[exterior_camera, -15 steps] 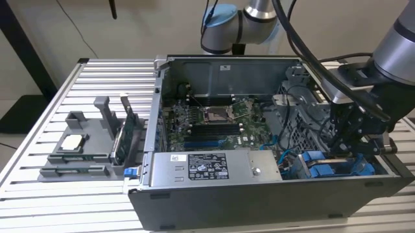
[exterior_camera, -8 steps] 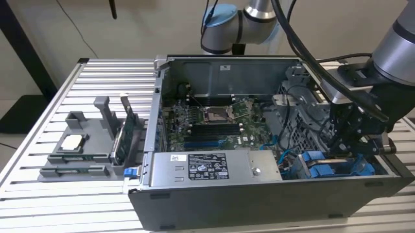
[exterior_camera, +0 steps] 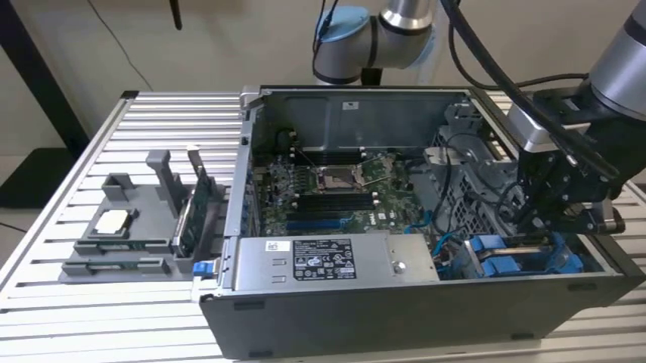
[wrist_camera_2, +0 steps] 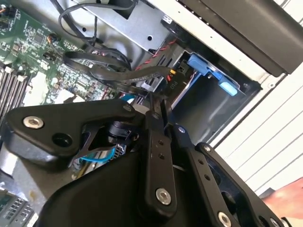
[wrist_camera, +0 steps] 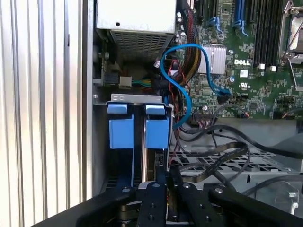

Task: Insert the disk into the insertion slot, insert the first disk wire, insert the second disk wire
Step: 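Insert the second disk wire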

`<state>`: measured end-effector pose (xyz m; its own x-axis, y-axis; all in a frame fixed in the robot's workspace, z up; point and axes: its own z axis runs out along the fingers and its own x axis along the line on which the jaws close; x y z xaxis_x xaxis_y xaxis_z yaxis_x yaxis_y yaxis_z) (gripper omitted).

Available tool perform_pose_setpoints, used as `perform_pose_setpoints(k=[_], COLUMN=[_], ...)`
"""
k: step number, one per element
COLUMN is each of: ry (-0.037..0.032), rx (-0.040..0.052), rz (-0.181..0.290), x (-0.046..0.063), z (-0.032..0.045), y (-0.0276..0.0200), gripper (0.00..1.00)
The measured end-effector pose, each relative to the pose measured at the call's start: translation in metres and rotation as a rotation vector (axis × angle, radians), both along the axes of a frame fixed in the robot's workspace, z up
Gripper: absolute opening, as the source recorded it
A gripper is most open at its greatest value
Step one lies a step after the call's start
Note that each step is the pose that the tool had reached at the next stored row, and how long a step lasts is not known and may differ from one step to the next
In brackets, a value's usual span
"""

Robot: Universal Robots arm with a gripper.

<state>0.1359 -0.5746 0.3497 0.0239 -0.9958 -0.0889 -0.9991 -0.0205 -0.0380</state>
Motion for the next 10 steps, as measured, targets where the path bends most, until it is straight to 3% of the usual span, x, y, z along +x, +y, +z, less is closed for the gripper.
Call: perform_pose_setpoints(k=[5, 10], ry=[0.0007, 0.0007], rx=[0.0012, 0.0052], rz=[-0.007, -0.010], x=[0.0000, 0.0000], z=[0.0006, 0.0000], y=[-0.0047, -0.0048], gripper=[0.16, 0.16])
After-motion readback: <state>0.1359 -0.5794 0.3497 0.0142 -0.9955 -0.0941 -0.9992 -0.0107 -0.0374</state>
